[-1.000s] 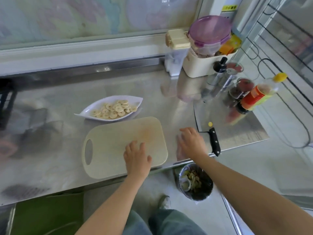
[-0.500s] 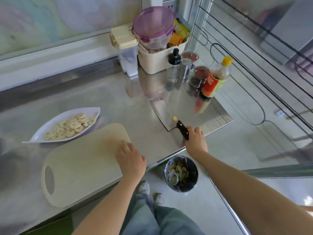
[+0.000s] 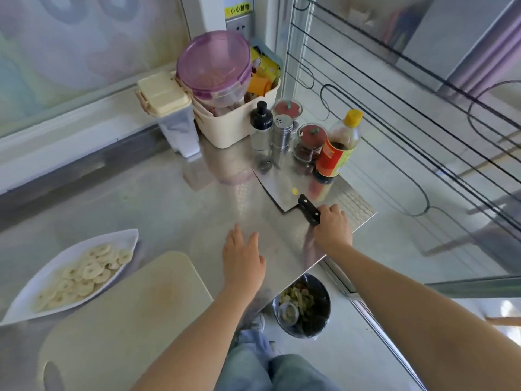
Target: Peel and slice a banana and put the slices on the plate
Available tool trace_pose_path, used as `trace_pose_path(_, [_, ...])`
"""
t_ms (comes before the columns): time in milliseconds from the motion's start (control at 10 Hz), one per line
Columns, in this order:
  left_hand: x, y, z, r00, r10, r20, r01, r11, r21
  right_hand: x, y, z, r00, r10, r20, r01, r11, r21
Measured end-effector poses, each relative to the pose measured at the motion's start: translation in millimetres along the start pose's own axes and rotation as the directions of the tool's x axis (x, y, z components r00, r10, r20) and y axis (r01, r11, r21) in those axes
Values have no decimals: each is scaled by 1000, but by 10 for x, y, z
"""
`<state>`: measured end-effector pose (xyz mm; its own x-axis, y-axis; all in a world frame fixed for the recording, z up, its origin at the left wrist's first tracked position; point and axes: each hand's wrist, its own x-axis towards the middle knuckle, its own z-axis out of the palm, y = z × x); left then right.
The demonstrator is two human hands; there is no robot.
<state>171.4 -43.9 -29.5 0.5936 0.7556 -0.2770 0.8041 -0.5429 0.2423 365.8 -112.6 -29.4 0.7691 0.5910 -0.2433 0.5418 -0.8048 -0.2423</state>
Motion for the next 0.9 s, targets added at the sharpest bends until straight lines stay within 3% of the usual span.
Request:
trace_pose_path(100, [160,127,20,996,71,46,-72,997,16,112,39,-9,999,38,-17,-37,999,24])
trace_pose_path(400, [283,349,80,997,-14,76,6,995,100,265,197,-97,999,44,9,-44,998,45])
trace_pose_path(700, [183,542,83,992,-125,32,123,990,66,247,357,-189,991,-89,95,92,995,-35])
trace_pose_path(900, [-102,665,66,989,-138,-46,139,990,19,112,299,-372,974,-225,28,223,973,61])
